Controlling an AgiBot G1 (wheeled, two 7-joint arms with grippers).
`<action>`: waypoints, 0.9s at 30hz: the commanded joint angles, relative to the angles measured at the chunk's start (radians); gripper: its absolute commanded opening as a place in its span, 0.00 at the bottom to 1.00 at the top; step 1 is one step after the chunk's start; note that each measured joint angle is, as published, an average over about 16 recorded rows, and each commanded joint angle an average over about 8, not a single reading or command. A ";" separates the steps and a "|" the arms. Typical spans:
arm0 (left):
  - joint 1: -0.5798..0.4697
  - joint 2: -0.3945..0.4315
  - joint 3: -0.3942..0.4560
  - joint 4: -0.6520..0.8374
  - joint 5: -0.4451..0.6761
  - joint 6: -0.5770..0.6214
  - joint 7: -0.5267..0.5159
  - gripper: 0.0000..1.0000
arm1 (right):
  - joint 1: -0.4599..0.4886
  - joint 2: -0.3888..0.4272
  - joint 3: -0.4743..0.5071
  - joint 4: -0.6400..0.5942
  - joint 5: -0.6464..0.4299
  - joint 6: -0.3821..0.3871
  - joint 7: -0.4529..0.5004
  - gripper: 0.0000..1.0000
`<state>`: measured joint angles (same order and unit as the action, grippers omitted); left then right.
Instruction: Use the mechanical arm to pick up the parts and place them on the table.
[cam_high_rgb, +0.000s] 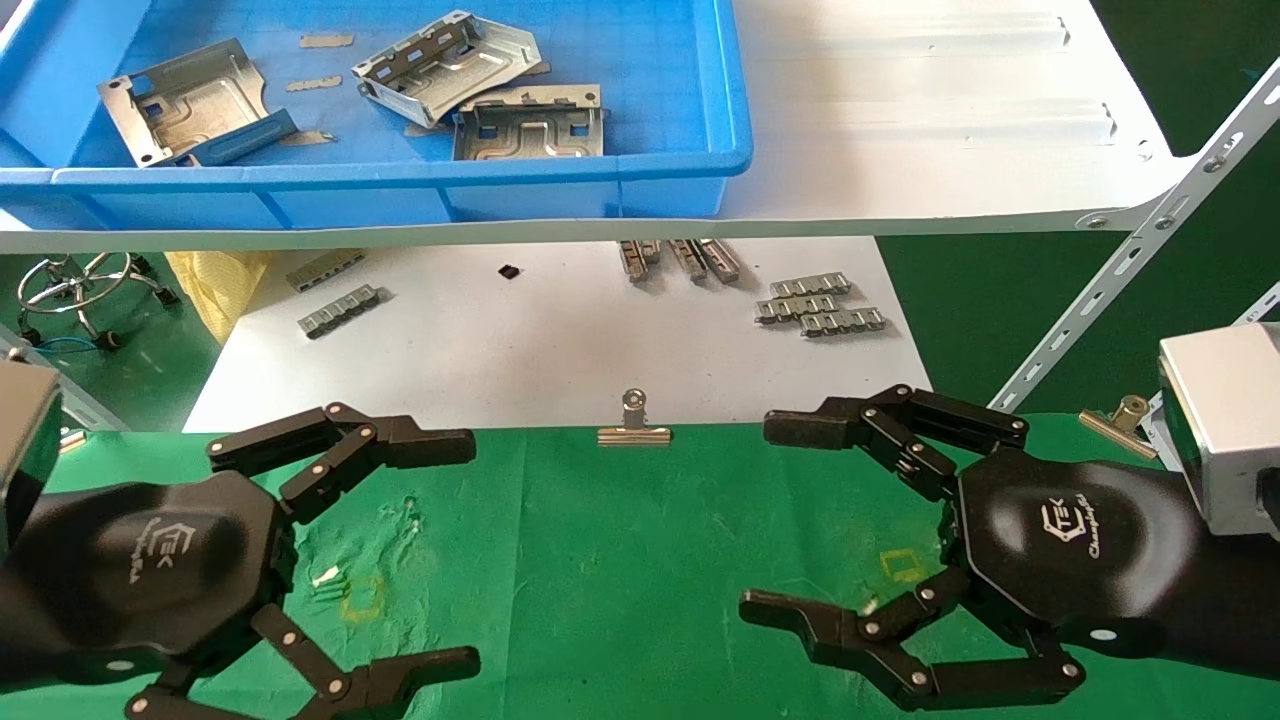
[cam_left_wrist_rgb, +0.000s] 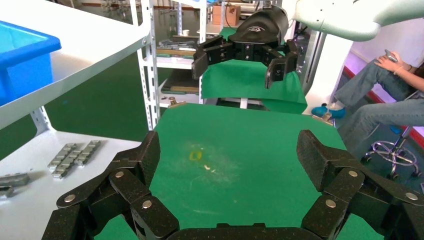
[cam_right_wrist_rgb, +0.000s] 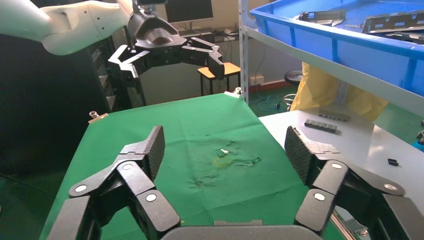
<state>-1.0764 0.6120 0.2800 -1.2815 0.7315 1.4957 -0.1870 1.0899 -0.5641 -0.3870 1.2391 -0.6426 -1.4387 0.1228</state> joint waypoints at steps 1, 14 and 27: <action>0.000 0.000 0.000 0.000 0.000 0.000 0.000 1.00 | 0.000 0.000 0.000 0.000 0.000 0.000 0.000 0.00; 0.000 0.000 0.000 0.000 0.000 0.000 0.000 1.00 | 0.000 0.000 0.000 0.000 0.000 0.000 0.000 0.00; 0.000 0.000 0.000 0.000 0.000 0.000 0.000 1.00 | 0.000 0.000 0.000 0.000 0.000 0.000 0.000 0.00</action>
<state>-1.0762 0.6120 0.2800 -1.2817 0.7314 1.4957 -0.1870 1.0899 -0.5641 -0.3870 1.2391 -0.6426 -1.4387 0.1228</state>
